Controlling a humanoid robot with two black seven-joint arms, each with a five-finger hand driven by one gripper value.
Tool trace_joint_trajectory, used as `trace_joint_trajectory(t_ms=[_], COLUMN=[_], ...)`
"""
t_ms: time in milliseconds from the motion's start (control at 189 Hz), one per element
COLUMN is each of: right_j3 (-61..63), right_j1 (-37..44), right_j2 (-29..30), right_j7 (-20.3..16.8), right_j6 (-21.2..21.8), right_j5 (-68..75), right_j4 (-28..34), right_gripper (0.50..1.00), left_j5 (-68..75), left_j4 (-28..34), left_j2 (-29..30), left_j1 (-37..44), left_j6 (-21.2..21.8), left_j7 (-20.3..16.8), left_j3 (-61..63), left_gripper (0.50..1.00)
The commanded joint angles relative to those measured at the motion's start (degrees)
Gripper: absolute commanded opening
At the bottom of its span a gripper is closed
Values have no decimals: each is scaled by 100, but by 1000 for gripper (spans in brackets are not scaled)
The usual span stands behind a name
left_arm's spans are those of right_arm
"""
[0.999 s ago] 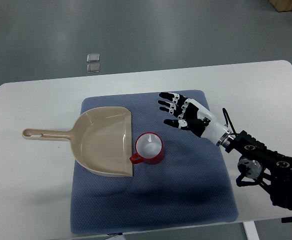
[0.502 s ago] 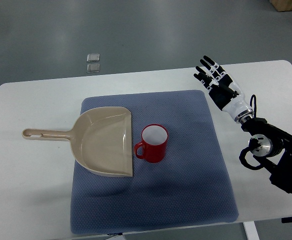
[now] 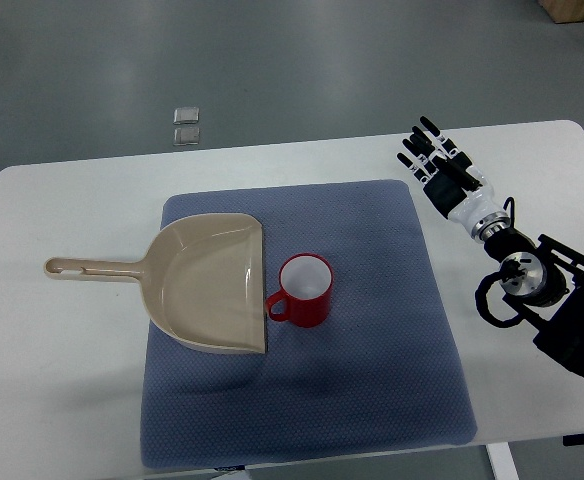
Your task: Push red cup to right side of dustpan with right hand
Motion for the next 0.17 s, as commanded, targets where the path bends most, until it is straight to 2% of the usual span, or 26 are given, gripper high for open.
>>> trace_joint_trajectory(t_ms=[0,164], right_j3=[55,547], right_j1=[30,12], right_j2=[5,31], right_j7=[12,21], right_j6=[273,396], right_j5=[15,6], right_j4=[-1,-45], right_gripper=[934,934], left_j5=[-3,-3], left_j4=[21,29], left_j2=[0,0], left_j1=[0,0], left_j6=[7,7], left_j7=[0,0], left_j3=[-4,-4], left_gripper=[1000,1000])
